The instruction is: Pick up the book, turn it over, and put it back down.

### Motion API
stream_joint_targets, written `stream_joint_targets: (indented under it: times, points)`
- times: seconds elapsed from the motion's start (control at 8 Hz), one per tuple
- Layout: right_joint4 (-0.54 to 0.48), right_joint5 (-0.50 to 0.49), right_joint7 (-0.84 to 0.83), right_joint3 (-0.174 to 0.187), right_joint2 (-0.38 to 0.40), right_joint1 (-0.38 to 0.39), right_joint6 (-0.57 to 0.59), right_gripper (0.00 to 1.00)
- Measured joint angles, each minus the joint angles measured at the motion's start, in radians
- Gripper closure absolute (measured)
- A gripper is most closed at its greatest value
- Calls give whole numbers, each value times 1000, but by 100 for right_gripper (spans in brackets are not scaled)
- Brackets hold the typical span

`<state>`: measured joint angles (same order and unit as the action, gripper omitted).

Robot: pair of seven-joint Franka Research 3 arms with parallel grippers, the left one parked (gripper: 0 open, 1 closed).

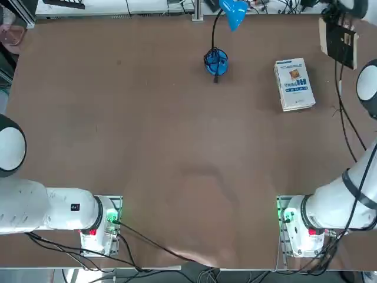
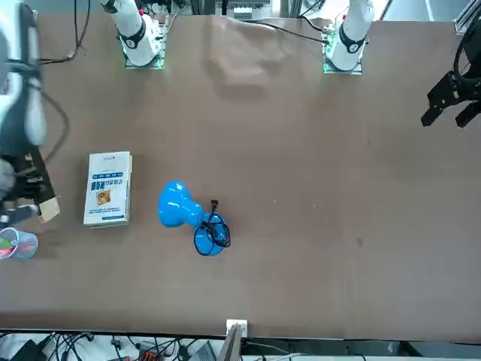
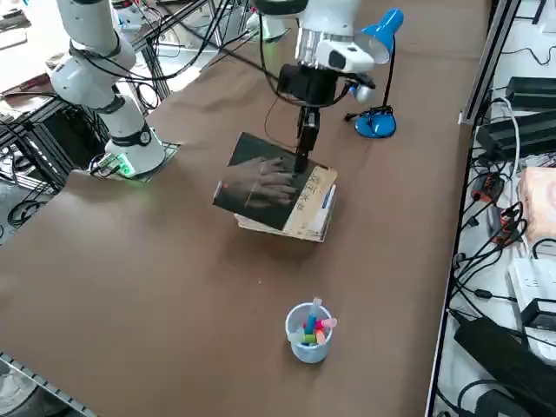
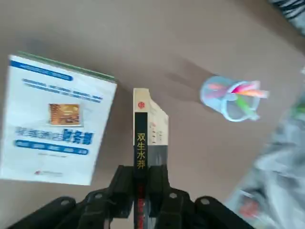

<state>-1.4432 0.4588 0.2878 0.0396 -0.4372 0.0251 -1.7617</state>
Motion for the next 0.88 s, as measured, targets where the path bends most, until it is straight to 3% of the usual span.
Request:
stream_joint_targets:
  times: [0.12, 0.38, 0.88]
  points:
    - [-72, 110, -117, -1, 24, 86, -11, 88]
    - [-195, 226, -336, -1, 64, 239, -34, 88]
    - [-444, 551, -773, -1, 93, 397, -108, 88]
